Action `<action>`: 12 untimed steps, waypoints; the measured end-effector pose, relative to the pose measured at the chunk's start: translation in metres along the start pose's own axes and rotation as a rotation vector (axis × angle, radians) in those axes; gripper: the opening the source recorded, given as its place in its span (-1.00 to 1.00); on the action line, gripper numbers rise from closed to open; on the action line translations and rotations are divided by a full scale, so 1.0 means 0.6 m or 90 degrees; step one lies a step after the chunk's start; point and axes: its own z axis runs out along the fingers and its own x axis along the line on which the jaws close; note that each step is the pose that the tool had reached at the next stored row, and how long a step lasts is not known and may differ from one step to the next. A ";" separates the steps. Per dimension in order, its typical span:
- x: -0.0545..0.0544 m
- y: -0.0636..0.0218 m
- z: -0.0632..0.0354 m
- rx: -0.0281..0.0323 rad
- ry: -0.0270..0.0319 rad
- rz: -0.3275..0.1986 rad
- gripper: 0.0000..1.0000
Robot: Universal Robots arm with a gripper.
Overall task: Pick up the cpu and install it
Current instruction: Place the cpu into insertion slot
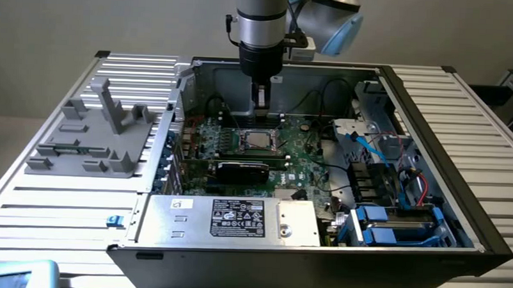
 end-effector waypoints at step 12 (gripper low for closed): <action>0.000 -0.003 0.006 -0.0512 -0.0024 -0.001 -0.78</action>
